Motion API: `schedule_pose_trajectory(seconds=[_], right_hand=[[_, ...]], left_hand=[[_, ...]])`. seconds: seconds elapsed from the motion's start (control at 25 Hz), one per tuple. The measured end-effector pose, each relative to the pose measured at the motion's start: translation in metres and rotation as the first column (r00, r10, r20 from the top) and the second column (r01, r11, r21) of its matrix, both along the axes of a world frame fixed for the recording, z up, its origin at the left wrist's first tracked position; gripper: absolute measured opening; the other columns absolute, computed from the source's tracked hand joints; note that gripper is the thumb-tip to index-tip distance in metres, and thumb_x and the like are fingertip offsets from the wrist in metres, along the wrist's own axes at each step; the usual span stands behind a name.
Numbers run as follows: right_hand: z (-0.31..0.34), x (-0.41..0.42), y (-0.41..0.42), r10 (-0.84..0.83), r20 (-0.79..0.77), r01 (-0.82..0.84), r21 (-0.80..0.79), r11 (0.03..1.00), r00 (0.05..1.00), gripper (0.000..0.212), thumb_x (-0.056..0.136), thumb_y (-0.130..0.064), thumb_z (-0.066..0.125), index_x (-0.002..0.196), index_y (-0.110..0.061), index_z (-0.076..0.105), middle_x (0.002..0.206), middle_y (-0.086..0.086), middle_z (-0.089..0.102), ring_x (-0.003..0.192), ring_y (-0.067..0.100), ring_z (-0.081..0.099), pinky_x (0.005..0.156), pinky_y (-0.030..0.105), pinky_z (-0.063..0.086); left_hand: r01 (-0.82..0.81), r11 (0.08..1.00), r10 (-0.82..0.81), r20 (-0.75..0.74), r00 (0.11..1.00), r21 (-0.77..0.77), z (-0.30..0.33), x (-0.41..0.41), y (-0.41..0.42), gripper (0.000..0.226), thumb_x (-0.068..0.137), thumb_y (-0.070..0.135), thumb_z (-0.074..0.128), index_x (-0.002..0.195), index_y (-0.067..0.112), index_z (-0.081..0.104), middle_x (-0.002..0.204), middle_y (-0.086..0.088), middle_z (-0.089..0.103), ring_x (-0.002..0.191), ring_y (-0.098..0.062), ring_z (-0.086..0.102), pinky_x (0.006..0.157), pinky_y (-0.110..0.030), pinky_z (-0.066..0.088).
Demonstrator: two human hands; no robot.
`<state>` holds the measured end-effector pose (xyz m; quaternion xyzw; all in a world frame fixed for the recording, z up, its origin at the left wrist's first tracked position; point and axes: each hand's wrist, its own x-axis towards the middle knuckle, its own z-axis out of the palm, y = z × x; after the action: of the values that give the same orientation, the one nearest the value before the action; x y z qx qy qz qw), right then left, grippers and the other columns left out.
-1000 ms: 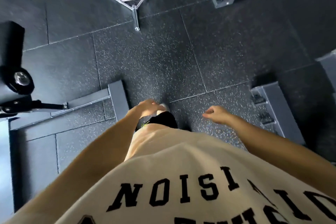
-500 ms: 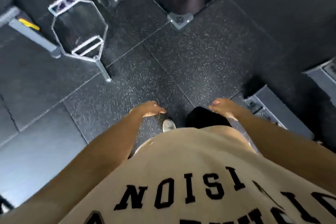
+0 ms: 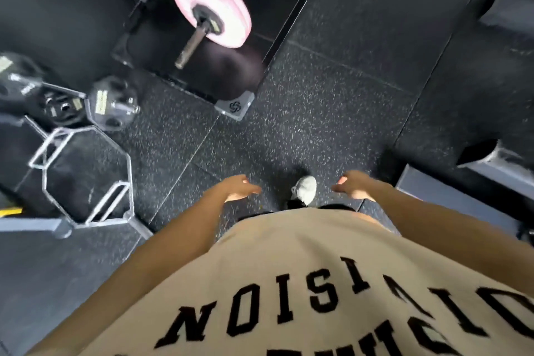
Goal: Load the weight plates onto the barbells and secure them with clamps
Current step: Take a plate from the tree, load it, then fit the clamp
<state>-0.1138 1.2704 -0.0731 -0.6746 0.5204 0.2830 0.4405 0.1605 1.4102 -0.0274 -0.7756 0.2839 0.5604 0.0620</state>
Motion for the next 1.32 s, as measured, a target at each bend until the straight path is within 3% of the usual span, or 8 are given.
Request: schedule_pose_trajectory(seconds=[0.12,0.2,0.32,0.48,0.72,0.92,1.08,1.32], right_hand=[[0.021,0.021,-0.103,-0.032,0.027,0.033,-0.05,0.998,0.999,0.047,0.095,-0.037,0.06,0.126,-0.002,0.061,0.129,0.016,0.061,0.115,0.032,0.058,0.09,0.034,0.047],[0.028,0.031,-0.158,-0.11,0.065,0.114,-0.053,0.992,0.992,0.048,0.096,-0.039,0.059,0.128,-0.004,0.06,0.131,0.015,0.06,0.117,0.032,0.057,0.092,0.035,0.046],[0.02,0.042,-0.225,-0.167,0.087,0.171,-0.038,0.985,0.982,0.049,0.095,-0.039,0.06,0.131,-0.006,0.058,0.134,0.012,0.059,0.119,0.031,0.056,0.095,0.035,0.046],[0.003,0.062,-0.328,-0.257,0.052,0.258,-0.013,0.966,0.965,0.05,0.095,-0.04,0.059,0.133,-0.008,0.055,0.137,0.011,0.056,0.122,0.032,0.053,0.099,0.037,0.045],[0.013,0.075,-0.498,-0.438,0.003,0.437,-0.069,0.897,0.899,0.054,0.093,-0.04,0.062,0.132,-0.005,0.055,0.134,0.012,0.059,0.12,0.032,0.056,0.096,0.035,0.046],[0.02,0.076,-0.625,-0.594,0.069,0.597,-0.057,0.8,0.802,0.051,0.093,-0.039,0.062,0.132,-0.006,0.057,0.132,0.011,0.06,0.117,0.031,0.058,0.097,0.037,0.046],[0.002,0.065,-0.741,-0.615,0.053,0.616,-0.024,0.787,0.787,0.049,0.093,-0.036,0.064,0.129,-0.004,0.057,0.13,0.013,0.062,0.114,0.031,0.059,0.092,0.034,0.046],[0.008,0.033,-0.944,-0.584,0.041,0.585,-0.026,0.81,0.811,0.047,0.095,-0.037,0.061,0.13,-0.006,0.056,0.132,0.013,0.059,0.117,0.03,0.057,0.097,0.036,0.045]], left_hand=[[0.08,0.993,-0.075,0.053,0.996,-0.085,0.016,0.023,-0.105,0.053,0.09,0.048,0.065,0.124,0.008,0.059,0.127,-0.013,0.061,0.123,-0.032,0.055,0.101,-0.04,0.043],[0.118,0.985,-0.111,0.062,0.992,-0.128,0.023,0.031,-0.172,0.043,0.089,0.048,0.066,0.112,0.011,0.062,0.114,-0.01,0.061,0.117,-0.03,0.058,0.097,-0.038,0.044],[0.159,0.979,-0.155,0.04,0.987,-0.126,0.014,0.041,-0.265,0.046,0.086,0.051,0.067,0.112,0.013,0.063,0.112,-0.006,0.062,0.107,-0.024,0.058,0.098,-0.039,0.045],[0.28,0.957,-0.279,0.019,0.96,-0.075,-0.016,0.067,-0.398,0.054,0.083,0.057,0.067,0.121,0.018,0.063,0.121,0.001,0.06,0.113,-0.021,0.056,0.098,-0.038,0.045],[0.411,0.911,-0.41,0.03,0.911,-0.039,-0.022,0.11,-0.61,0.06,0.072,0.067,0.067,0.116,0.026,0.063,0.127,0.003,0.063,0.113,-0.021,0.058,0.102,-0.041,0.046],[0.519,0.853,-0.52,-0.017,0.854,-0.051,-0.011,0.114,-0.769,0.062,0.085,0.06,0.064,0.132,0.021,0.053,0.135,-0.003,0.056,0.119,-0.024,0.054,0.104,-0.045,0.043],[0.546,0.837,-0.547,-0.001,0.837,-0.024,-0.022,0.109,-0.894,0.064,0.085,0.06,0.064,0.134,0.021,0.052,0.136,-0.002,0.056,0.117,-0.022,0.054,0.103,-0.042,0.043],[0.505,0.863,-0.503,0.05,0.863,-0.03,-0.008,0.088,-1.088,0.055,0.085,0.06,0.063,0.126,0.025,0.055,0.129,0.0,0.058,0.115,-0.021,0.053,0.103,-0.042,0.043]])
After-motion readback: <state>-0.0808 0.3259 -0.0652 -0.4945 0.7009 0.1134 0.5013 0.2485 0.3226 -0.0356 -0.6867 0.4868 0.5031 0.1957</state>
